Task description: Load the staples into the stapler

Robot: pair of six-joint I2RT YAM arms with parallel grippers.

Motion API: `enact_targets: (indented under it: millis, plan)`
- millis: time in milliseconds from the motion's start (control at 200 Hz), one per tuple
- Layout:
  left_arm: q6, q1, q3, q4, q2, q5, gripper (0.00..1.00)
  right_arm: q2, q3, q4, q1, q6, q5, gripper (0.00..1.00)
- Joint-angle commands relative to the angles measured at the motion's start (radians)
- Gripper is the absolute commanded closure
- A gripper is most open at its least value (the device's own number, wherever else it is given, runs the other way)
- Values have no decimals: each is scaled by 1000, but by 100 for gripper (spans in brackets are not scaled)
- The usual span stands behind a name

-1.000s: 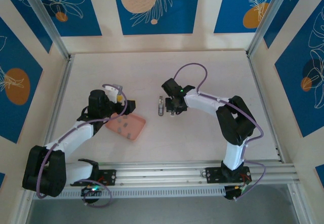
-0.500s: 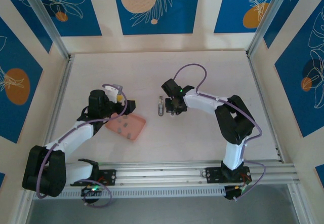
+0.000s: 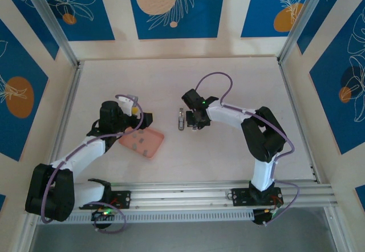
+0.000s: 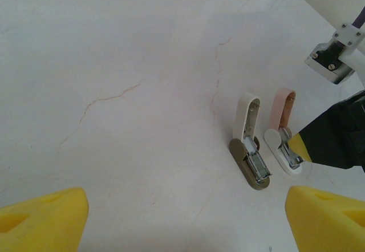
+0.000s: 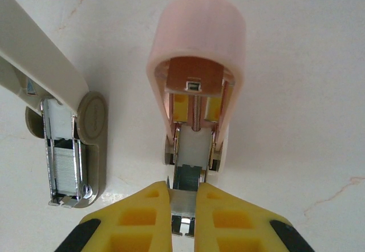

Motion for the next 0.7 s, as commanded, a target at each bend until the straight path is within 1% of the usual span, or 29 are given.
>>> enact_targets:
  millis: [0,180,695]
  plan:
    - [-10,8,-2,25,-8,25,11,-49,-14,9,2,-2,4,86]
    - [-12,8,-2,26,-9,26,11,-59,-13,11,3,-10,6,86]
    - [-11,8,-2,26,-5,27,11,-7,-14,-11,-3,4,4,86]
